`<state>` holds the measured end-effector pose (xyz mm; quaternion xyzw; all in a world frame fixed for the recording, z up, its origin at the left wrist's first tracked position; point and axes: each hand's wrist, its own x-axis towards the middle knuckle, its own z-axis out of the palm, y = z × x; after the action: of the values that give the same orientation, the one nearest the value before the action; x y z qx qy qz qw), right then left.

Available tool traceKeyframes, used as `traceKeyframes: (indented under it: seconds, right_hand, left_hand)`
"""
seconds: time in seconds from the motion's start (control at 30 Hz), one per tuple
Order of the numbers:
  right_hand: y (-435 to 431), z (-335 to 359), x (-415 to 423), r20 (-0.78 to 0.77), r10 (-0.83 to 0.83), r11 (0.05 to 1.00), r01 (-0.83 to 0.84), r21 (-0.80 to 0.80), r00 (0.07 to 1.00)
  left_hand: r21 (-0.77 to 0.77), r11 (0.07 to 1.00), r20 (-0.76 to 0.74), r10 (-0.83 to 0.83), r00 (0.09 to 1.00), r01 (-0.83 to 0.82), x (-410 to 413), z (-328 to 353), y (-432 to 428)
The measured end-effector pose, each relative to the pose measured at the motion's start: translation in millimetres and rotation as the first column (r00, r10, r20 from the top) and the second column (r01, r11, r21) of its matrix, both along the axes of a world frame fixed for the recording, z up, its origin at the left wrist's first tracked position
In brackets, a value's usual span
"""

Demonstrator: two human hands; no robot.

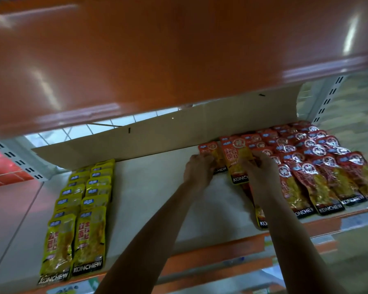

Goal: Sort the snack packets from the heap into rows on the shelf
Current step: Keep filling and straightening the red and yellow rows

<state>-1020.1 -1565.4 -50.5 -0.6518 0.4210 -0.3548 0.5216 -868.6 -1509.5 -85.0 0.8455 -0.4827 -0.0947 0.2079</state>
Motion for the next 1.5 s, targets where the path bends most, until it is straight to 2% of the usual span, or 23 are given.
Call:
traceKeyframes:
  seconds: [0.2, 0.33, 0.37, 0.43, 0.47, 0.53, 0.6, 0.63, 0.67, 0.73, 0.87, 1.07, 1.23, 1.5]
  right_hand:
    - [-13.9, -4.7, 0.0, -0.036, -0.054, 0.998, 0.053, -0.027, 0.998]
    - [-17.7, -7.0, 0.4, -0.016, -0.062, 0.998, 0.063, 0.011, 0.998]
    - [-18.2, -6.9, 0.4, -0.013, -0.065, 0.998, 0.065, 0.018, 0.998]
    - [-19.3, -7.0, 0.2, -0.002, -0.063, 0.998, 0.063, 0.015, 0.998]
    - [-19.1, -6.8, 0.2, 0.002, -0.057, 0.998, 0.057, 0.002, 0.998]
    - [-16.6, -5.0, 1.8, 0.0, -0.046, 0.998, 0.046, -0.039, 0.999]
    - [-12.9, -2.9, 5.8, -0.031, -0.021, 0.997, 0.019, -0.079, 0.999]
    - [-11.3, -2.5, 7.5, -0.059, 0.003, 0.995, -0.008, -0.095, 0.998]
    - [-9.5, -1.6, 8.7, -0.096, 0.026, 0.992, -0.037, -0.119, 0.995]
    - [-7.8, -1.2, 8.6, -0.15, 0.036, 0.985, -0.06, -0.163, 0.988]
    - [-5.9, 0.5, 1.5, -0.179, -0.031, 0.97, -0.013, -0.241, 0.983]
    - [-7.4, 1.9, -11.2, -0.288, -0.065, 0.951, -0.028, -0.307, 0.955]
    - [-8.4, -2.5, -21.1, -0.327, -0.106, 0.955, 0.004, -0.298, 0.939]
    - [-3.3, -7.9, -27.1, -0.408, -0.156, 0.936, 0.003, -0.351, 0.9]
  left_hand:
    - [-0.022, 0.998, 0.007, -0.054, 0.999, 0.054, 5.8, 0.3, -9.8]
    - [-0.023, 0.997, 0.053, -0.069, 0.996, 0.07, 5.3, -1.0, -10.1]
    - [-0.069, 0.995, 0.061, -0.065, 0.996, 0.069, 3.4, 0.0, -9.7]
    - [-0.266, 0.964, 0.048, -0.008, 0.999, 0.021, -3.4, 2.9, -8.6]
    - [-0.371, 0.928, -0.001, 0.031, 1.0, -0.029, -9.1, 6.0, -6.9]
    - [-0.458, 0.872, -0.251, 0.058, 0.966, -0.171, -21.7, 12.4, -3.1]
    - [-0.426, 0.862, -0.542, 0.0, 0.84, -0.275, -32.2, 15.8, -1.6]
    - [-0.421, 0.85, -0.633, -0.026, 0.774, -0.316, -35.3, 15.6, -1.4]
    - [-0.42, 0.832, -0.688, -0.03, 0.726, -0.363, -36.2, 13.5, -0.6]
    - [-0.395, 0.8, -0.721, 0.034, 0.692, -0.451, -31.9, 11.4, 3.3]
    - [-0.315, 0.804, -0.674, 0.186, 0.715, -0.505, -15.9, 4.0, 11.3]
    - [-0.268, 0.874, -0.52, 0.224, 0.824, -0.406, -18.5, -0.7, 6.5]
    - [-0.207, 0.939, -0.252, 0.219, 0.942, -0.274, -17.4, -2.1, 4.9]
    - [-0.056, 0.979, 0.033, 0.198, 0.98, -0.196, -12.0, -11.4, 2.4]
